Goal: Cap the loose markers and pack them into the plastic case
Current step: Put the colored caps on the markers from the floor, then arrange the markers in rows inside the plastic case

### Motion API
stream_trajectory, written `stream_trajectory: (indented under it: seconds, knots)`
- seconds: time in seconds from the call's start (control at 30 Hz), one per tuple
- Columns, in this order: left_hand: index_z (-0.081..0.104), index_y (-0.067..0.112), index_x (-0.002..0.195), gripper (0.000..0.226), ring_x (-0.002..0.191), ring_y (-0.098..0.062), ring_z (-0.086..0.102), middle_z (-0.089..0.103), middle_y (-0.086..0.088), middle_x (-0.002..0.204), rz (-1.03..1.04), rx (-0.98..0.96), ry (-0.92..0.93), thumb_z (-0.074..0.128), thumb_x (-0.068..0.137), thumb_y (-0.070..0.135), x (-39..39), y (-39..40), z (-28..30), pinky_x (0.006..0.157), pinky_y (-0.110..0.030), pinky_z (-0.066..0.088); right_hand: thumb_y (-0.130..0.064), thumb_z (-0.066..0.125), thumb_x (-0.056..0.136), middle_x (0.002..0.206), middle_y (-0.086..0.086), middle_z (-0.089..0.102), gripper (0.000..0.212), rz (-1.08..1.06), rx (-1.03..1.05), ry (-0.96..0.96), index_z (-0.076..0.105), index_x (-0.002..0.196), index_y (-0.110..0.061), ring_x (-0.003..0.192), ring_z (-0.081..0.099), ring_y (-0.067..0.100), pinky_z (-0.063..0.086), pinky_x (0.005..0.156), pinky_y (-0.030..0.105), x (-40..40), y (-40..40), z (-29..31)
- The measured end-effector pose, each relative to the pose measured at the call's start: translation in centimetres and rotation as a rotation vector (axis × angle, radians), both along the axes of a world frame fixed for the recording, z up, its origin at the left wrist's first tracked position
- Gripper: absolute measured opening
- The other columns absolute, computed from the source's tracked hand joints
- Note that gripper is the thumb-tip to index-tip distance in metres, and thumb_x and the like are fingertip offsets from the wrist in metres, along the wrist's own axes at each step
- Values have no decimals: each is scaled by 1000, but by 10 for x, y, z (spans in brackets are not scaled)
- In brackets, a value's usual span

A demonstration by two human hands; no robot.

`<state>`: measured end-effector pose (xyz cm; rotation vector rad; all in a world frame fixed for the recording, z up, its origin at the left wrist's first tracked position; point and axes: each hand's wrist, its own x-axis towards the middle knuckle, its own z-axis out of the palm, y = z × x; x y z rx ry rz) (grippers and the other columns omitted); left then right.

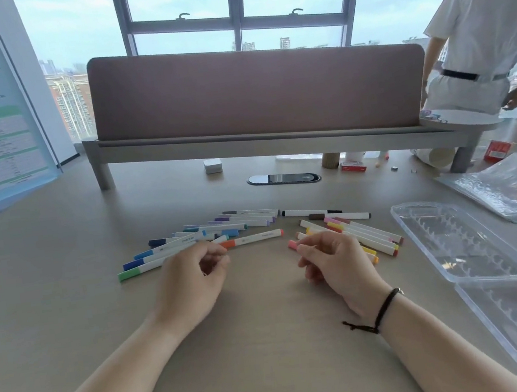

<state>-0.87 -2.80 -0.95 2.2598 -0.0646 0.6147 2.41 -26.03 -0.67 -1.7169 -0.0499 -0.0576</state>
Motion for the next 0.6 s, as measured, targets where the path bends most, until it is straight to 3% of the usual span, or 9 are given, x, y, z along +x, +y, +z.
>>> stream_trajectory:
  seconds: [0.1,0.23,0.3,0.37,0.47,0.6]
  knots:
    - [74,28,91,8,73,4,61,68,19,80,-52,161,-11,71,88,21,-5,-5,-1,65,-10,46,-18,67,93,66,0,70,7,36,-297,-95,70,86,-18,51,59,8,49,53,22,-6,5,4]
    - [69,29,85,10,70,-2,58,65,15,78,-121,312,-22,62,90,24,-7,-11,-6,64,-26,52,-26,67,91,69,4,70,13,35,-560,-220,68,78,-23,57,59,18,50,59,28,-16,-5,15]
    - [68,29,85,18,70,-9,59,63,14,76,-118,360,-34,51,88,34,-8,-16,-9,65,-34,54,-28,66,90,66,1,67,14,27,-665,-260,67,77,-23,57,55,15,44,58,27,-28,-19,23]
    - [66,30,84,17,69,-14,61,62,13,75,-103,467,-56,51,87,36,-11,-23,-12,62,-32,53,-29,67,90,62,-4,62,15,10,-712,-282,67,75,-24,56,50,6,41,57,24,-44,-39,31]
    - [66,28,78,6,62,-18,62,62,10,70,-80,651,-129,66,84,29,-20,-40,-11,50,-25,44,-32,69,89,56,-10,55,17,-28,-724,-281,69,75,-22,51,46,3,36,52,16,-65,-75,42]
    - [67,25,75,8,57,-20,62,62,7,66,-122,700,-186,72,80,27,-27,-75,4,47,-24,45,-32,70,88,63,-12,59,11,-88,-750,-255,69,78,-27,55,49,2,42,59,19,-89,-132,50]
